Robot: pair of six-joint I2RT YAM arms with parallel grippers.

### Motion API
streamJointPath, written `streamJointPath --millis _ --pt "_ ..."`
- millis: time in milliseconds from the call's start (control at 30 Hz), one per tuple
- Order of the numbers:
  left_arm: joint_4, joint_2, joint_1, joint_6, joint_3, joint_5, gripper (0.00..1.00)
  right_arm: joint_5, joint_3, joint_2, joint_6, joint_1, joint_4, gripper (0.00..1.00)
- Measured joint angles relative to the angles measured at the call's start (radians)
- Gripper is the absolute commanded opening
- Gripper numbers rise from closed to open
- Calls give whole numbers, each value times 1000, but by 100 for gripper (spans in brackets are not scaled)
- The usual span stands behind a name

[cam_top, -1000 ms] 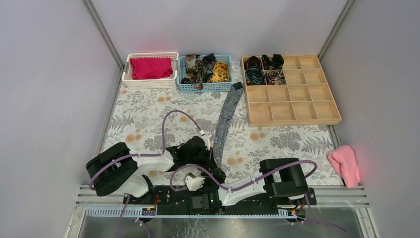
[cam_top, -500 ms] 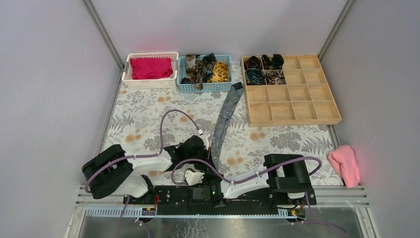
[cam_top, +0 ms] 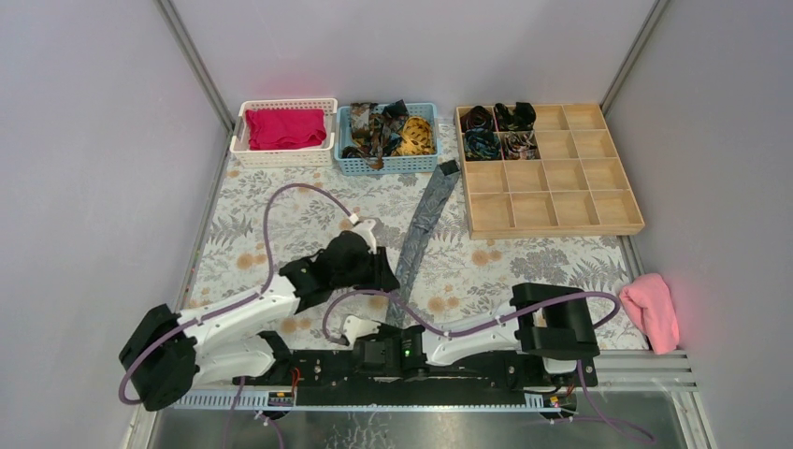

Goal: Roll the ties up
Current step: Roll the tie at the center of the board.

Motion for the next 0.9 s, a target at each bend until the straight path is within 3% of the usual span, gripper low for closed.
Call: streamJointPath --millis 233,467,667,900 --pt "-159 -216 118 -30 15 -164 24 -103 29 -2 -6 -20 -8 23" --pt "-308 -497 125 -74 38 -349 1 -329 37 -55 9 -127 -13 23" --pt "-322 -511 126 -78 8 -353 0 -558 111 -59 34 -266 -38 23" --pt "-178 -512 132 -81 -90 -327 0 -860 121 -45 -8 -369 -45 22"
